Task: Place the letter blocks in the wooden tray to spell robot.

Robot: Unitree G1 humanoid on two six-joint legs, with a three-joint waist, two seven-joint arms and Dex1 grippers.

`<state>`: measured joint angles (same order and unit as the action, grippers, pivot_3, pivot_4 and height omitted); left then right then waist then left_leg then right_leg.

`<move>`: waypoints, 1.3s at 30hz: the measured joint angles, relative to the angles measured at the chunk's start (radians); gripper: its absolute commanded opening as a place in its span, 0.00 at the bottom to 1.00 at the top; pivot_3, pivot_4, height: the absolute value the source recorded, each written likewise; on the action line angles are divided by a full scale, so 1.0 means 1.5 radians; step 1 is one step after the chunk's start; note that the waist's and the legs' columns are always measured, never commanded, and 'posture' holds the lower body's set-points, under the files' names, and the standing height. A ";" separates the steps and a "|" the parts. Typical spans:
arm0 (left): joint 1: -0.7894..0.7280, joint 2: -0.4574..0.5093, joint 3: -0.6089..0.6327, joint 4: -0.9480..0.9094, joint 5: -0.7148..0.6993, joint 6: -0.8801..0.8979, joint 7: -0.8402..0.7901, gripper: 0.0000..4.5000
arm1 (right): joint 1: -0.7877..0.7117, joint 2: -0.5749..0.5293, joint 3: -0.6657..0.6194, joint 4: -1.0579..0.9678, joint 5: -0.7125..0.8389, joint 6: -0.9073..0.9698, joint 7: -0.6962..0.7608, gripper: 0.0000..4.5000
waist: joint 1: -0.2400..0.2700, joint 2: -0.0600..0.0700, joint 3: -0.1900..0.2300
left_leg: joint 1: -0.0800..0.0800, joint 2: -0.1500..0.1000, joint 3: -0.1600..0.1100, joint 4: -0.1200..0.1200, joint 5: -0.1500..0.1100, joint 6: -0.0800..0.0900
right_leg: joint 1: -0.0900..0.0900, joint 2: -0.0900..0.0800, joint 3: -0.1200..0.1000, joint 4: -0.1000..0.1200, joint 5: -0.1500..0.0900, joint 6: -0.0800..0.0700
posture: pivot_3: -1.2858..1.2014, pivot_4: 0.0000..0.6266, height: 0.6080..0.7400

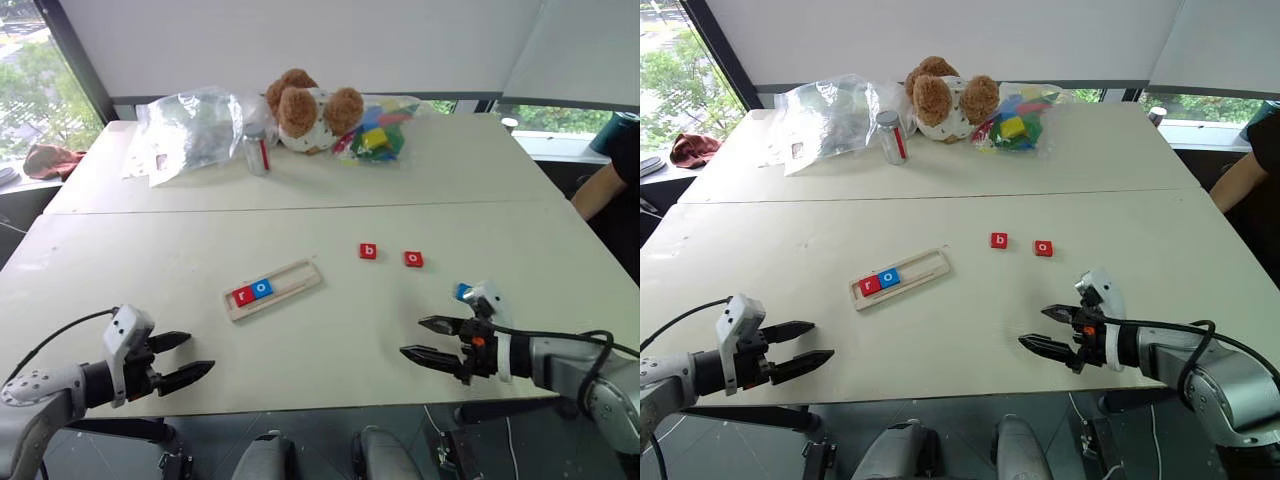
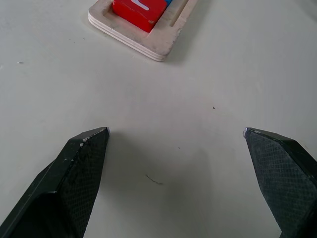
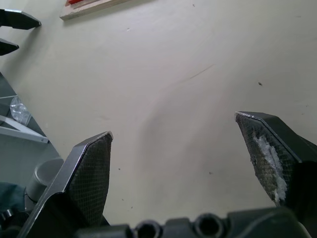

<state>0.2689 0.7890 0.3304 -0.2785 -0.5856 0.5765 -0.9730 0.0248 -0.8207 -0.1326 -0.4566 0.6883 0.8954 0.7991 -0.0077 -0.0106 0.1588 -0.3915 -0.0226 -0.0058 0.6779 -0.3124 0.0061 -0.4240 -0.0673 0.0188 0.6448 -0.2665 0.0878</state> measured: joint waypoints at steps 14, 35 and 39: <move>-0.015 -0.002 -0.003 0.017 0.037 -0.032 0.015 1.00 | -0.007 0.008 0.026 0.020 -0.032 -0.013 -0.008 0.96 | -0.001 0.000 0.000 | 0.000 0.000 0.000 0.000 0.000 0.000 | 0.000 0.000 0.000 0.000 0.000 0.000 | 0.52 0.24 1.00; -0.276 0.036 -0.175 0.148 0.141 -0.187 -0.095 1.00 | -0.204 0.050 0.143 -0.001 -0.041 0.023 0.003 0.96 | -0.002 0.000 0.000 | -0.002 0.000 0.000 -0.003 0.000 -0.001 | -0.003 0.000 -0.001 0.000 0.001 0.002 | 0.52 0.24 1.00; -0.365 0.001 -0.221 0.269 0.188 -0.258 -0.115 1.00 | -0.213 0.064 0.178 0.004 -0.070 0.010 -0.011 0.96 | 0.003 0.000 0.000 | -0.004 -0.001 0.000 0.002 0.000 0.000 | -0.003 0.000 -0.001 0.000 0.001 0.002 | 0.52 0.24 1.00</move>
<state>-0.2784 0.7904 -0.0014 0.1249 -0.3034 0.1895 -1.1462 -0.2949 -0.7241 0.1350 -0.4501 0.5827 0.9110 0.7823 -0.0037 -0.0103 0.1595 -0.3969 -0.0239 -0.0056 0.6805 -0.3121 0.0060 -0.4280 -0.0674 0.0175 0.6449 -0.2645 0.0911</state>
